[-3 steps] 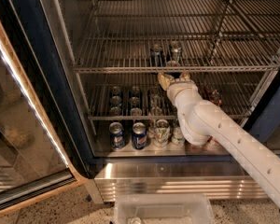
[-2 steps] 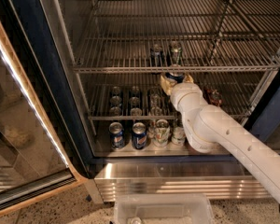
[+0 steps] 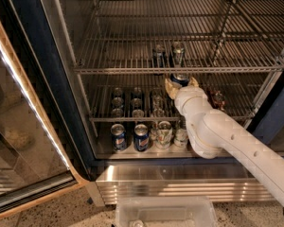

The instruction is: Pick pepsi can from middle shelf of fridge

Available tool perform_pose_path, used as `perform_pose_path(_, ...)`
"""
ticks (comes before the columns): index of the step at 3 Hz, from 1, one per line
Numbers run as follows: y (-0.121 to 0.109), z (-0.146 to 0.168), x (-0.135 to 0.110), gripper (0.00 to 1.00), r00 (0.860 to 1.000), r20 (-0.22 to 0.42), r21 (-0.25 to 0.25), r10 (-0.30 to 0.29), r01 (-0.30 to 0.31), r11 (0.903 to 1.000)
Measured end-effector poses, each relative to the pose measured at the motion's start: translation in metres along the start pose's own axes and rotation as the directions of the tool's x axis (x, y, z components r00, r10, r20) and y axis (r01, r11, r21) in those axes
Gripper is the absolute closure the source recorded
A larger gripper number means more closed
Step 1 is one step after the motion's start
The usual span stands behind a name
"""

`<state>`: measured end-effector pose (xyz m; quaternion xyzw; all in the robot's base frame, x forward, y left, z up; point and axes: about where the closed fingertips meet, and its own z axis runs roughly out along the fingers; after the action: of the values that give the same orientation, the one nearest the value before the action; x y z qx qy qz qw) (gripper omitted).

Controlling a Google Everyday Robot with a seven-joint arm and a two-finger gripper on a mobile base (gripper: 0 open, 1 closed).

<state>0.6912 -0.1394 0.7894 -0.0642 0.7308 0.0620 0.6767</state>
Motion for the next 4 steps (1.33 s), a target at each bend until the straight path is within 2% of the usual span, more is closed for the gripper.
perform_pose_path(4, -0.009, -0.074, -0.003, 1.0, 1.0, -0.011, 0.083, 0.017, -0.016, 0.9964)
